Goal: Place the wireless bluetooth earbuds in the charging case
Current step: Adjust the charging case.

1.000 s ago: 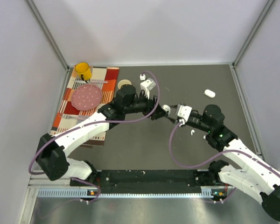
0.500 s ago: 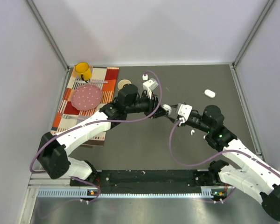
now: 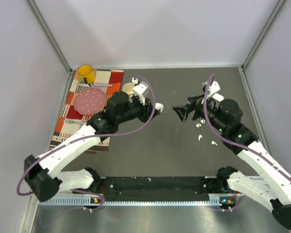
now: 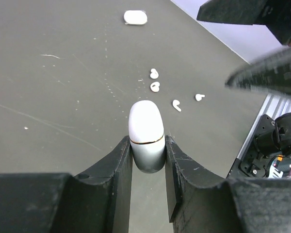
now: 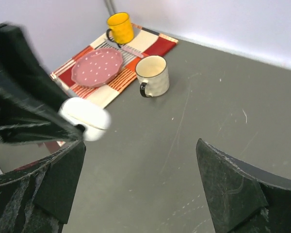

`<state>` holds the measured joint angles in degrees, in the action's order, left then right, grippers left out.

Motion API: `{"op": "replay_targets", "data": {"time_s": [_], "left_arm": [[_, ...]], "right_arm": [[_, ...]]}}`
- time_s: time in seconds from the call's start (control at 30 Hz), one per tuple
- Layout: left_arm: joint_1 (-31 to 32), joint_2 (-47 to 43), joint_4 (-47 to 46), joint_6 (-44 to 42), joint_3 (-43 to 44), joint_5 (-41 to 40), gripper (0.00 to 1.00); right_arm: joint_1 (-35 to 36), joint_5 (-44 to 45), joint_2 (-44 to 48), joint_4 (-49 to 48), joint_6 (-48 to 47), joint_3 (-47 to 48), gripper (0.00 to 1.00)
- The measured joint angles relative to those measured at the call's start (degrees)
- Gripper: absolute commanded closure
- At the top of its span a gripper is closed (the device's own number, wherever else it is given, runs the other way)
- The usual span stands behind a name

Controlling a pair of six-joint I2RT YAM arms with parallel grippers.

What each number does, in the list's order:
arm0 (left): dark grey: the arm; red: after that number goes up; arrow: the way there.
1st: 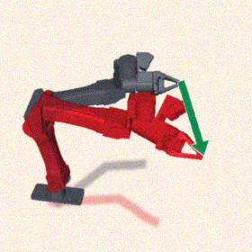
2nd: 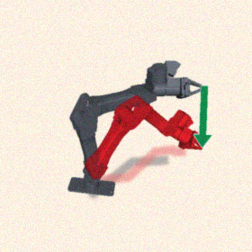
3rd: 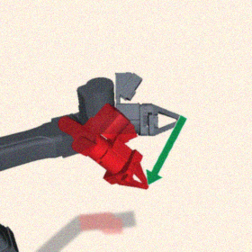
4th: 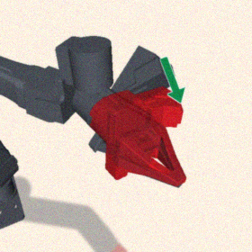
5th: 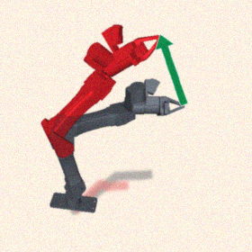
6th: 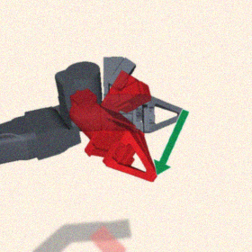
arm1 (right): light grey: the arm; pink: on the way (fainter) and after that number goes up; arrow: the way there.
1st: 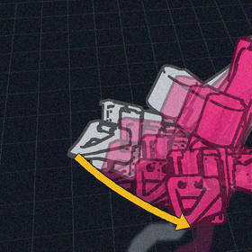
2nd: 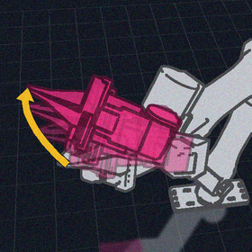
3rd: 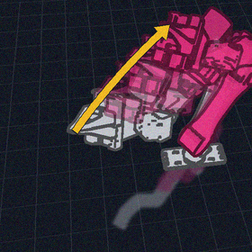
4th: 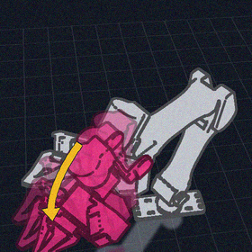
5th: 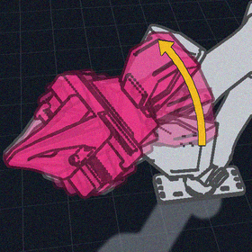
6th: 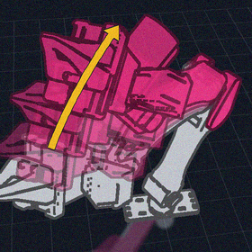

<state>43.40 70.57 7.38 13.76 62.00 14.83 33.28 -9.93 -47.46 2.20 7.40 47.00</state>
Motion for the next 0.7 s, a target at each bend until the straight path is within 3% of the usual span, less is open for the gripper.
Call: {"op": "replay_targets", "data": {"time_s": [0.17,0.37,0.53,0.7], "left_arm": [[-0.2,-10.1,-0.5,-1.9,-6.1,-3.3,1.00],[-0.2,-13.3,-0.6,-2.6,-8.3,-3.6,1.00],[-0.2,-14.0,-1.2,-1.5,-8.7,-3.2,1.00],[-0.2,-16.6,-4.1,0.5,-12.2,-2.2,1.00]], "right_arm": [[0.0,5.2,-0.6,9.9,13.7,5.7,0.02],[0.0,8.1,3.9,16.9,29.1,4.8,0.01],[-1.5,8.1,9.4,19.3,34.9,2.1,0.01],[-7.0,0.3,4.4,20.1,38.0,2.0,0.01]]}}
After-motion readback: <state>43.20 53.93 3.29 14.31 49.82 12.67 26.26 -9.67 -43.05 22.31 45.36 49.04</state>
